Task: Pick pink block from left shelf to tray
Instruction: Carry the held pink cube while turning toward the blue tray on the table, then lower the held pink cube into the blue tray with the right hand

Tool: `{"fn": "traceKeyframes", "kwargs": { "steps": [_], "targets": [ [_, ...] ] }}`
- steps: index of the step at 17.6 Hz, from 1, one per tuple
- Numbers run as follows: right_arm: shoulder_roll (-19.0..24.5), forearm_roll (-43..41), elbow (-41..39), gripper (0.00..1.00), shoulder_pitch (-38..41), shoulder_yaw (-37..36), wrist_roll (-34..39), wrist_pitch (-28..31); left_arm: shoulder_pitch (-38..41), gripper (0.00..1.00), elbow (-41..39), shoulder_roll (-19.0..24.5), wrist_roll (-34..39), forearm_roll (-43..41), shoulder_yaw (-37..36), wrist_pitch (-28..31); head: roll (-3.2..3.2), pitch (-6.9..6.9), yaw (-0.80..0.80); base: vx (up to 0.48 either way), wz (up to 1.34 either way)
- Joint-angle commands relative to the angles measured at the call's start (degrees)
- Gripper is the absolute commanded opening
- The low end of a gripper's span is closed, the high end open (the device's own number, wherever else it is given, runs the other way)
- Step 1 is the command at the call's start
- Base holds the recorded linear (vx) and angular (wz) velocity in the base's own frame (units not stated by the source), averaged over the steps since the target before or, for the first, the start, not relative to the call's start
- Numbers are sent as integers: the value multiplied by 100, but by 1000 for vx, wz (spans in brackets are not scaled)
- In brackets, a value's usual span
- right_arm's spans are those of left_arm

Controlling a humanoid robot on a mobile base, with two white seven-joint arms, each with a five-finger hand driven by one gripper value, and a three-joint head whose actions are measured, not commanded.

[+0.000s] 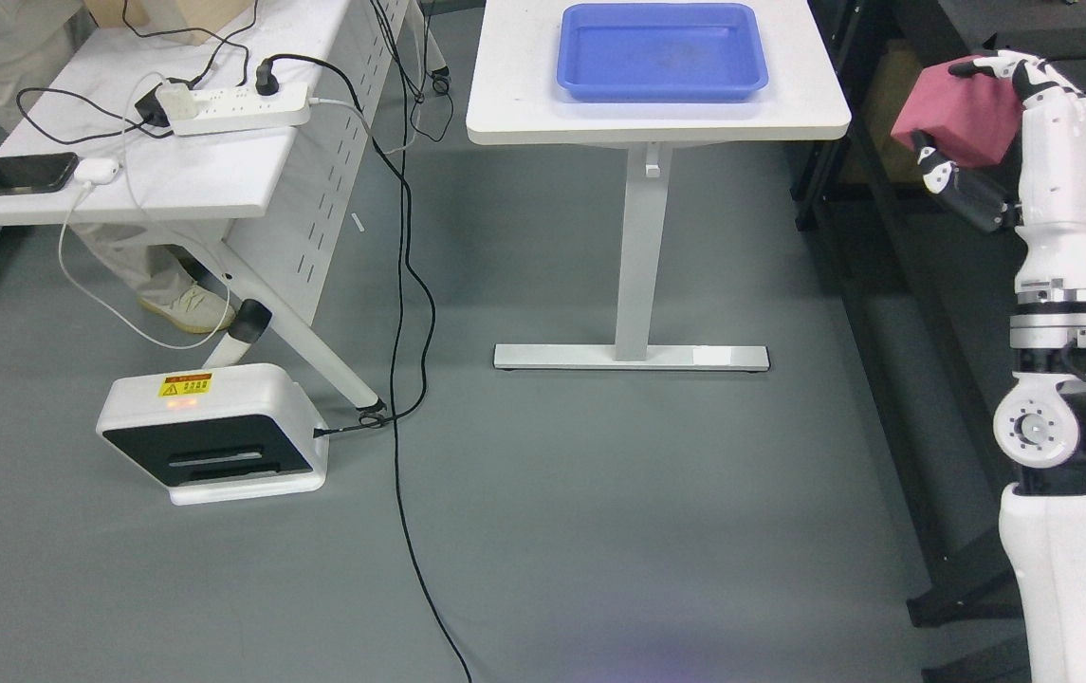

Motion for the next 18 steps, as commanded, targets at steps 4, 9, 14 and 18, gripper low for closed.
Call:
{"fn": "traceKeyframes", "kwargs": {
  "steps": [4,9,14,18],
  "targets": [
    [-57,-108,-18,4,-481,243,632,-265,-2,100,-100,100,-5,0,-6,4,0,1,0,309,22],
    [-48,-91,-18,4,-481,340,773,-283,7,100,-100,100,-5,0,3,4,0,1,0,294,50],
    [-13,-73,-18,4,-489,594,791,-353,-2,100,-100,100,-5,0,-6,12,0,1,0,292,80],
    [66,-55,-18,4,-489,709,1001,-353,-2,100,-100,100,-5,0,3,4,0,1,0,288,68]
  ]
}}
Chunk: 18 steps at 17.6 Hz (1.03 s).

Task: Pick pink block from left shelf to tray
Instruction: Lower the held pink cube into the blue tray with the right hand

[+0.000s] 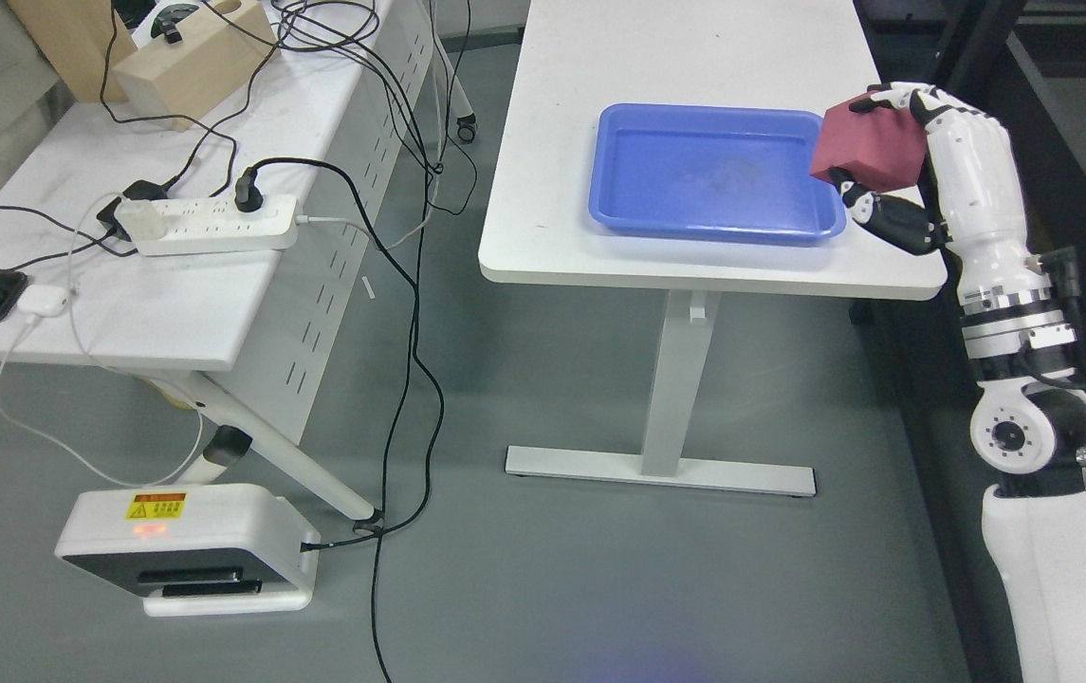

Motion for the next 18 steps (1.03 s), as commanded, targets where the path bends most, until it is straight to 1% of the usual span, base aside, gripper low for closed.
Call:
{"fn": "traceKeyframes", "kwargs": {
  "steps": [1,4,7,10,14,18],
  "targets": [
    [95,30,6,4,-489,373,151,-4,-1,100,-100,100,-5,0,4,0,0,0,0,286,47],
    [130,310,6,4,-489,566,187,-47,-1,100,-100,100,-5,0,4,-8,0,0,0,293,26],
    [235,364,6,4,-489,681,196,-48,-1,100,-100,100,-5,0,4,0,0,0,0,272,-34],
    [270,627,6,4,-489,953,301,-48,-1,100,-100,100,-5,0,-5,-8,0,0,0,224,-39],
    [586,926,15,4,-367,1234,319,-48,8,100,-100,100,-5,0,4,0,0,0,0,198,-18],
    [841,1067,50,4,-226,1366,424,-74,8,100,-100,100,-5,0,4,-8,0,0,0,143,-1]
  ]
}}
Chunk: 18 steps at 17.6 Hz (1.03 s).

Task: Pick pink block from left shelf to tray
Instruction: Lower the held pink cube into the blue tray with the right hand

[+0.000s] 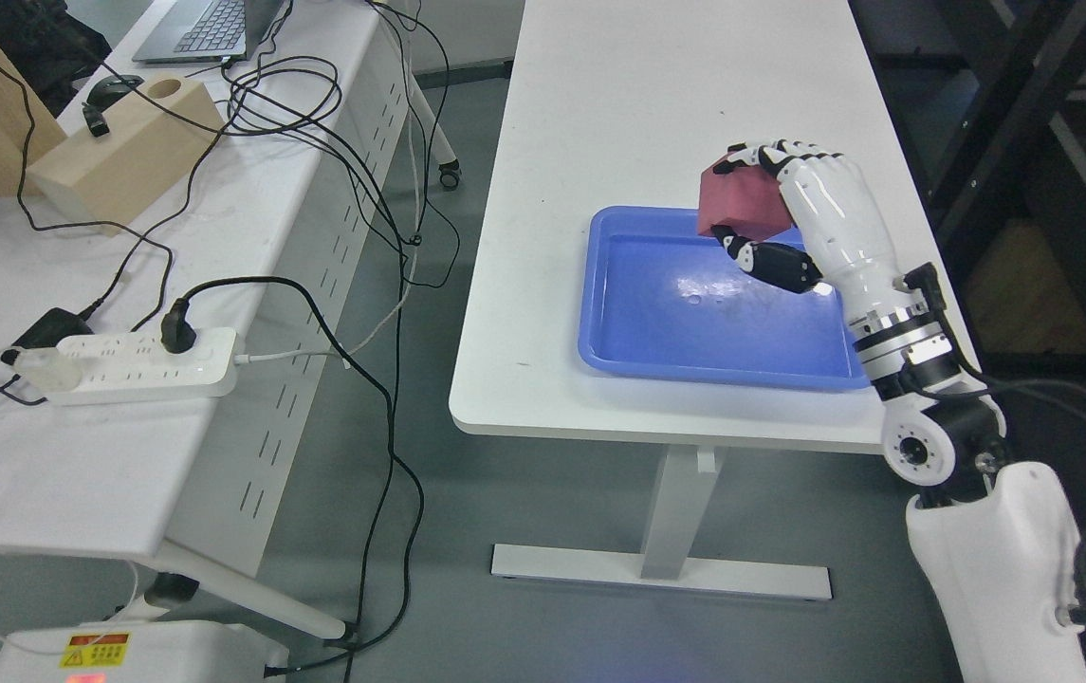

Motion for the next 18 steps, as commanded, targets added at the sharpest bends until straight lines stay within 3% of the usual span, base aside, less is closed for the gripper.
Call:
{"fn": "traceKeyframes", "kwargs": {
  "steps": [1,18],
  "targets": [
    [509,381,50,4,-190,545,52,-26,7,100,-100,100,-4,0,2,-19,0,0,0,92,0],
    [580,1303,753,4,-155,563,298,264,-1,100,-100,100,-4,0,2,-19,0,0,0,52,0]
  ]
}}
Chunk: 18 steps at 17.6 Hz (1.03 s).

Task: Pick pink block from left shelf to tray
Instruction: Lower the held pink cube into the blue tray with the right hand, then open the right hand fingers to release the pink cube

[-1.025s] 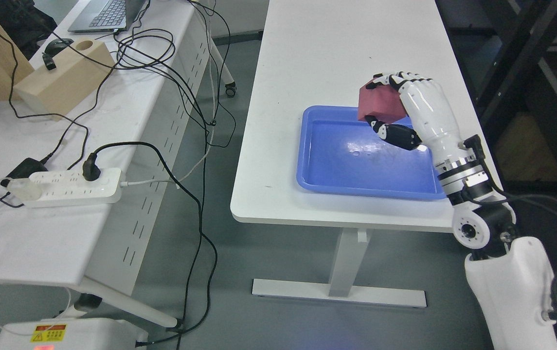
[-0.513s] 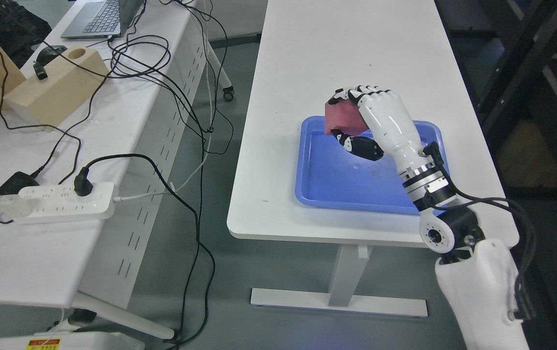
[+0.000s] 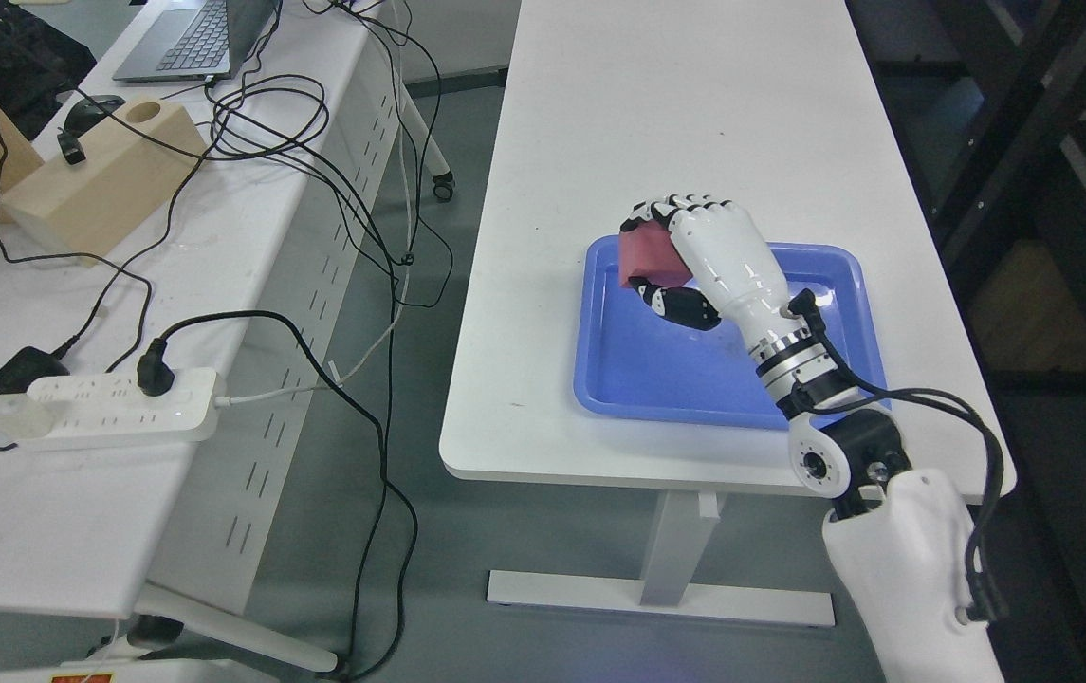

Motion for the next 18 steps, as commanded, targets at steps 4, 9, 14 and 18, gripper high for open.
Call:
{"fn": "traceKeyframes", "kwargs": {
  "steps": [4,9,14,18],
  "targets": [
    [-30,636,692,4,-137,98,123,141,-3,100,-100,100,-4,0,2,24,0,0,0,6,0],
    [-65,891,939,4,-137,81,141,397,-3,100,-100,100,-4,0,2,15,0,0,0,0,0],
    [-74,953,1027,4,-146,72,141,476,-3,100,-100,100,-4,0,-7,15,0,0,0,0,0],
    [-74,944,1027,18,-146,37,132,686,5,100,-100,100,-4,0,2,15,0,0,0,0,0]
  ]
}}
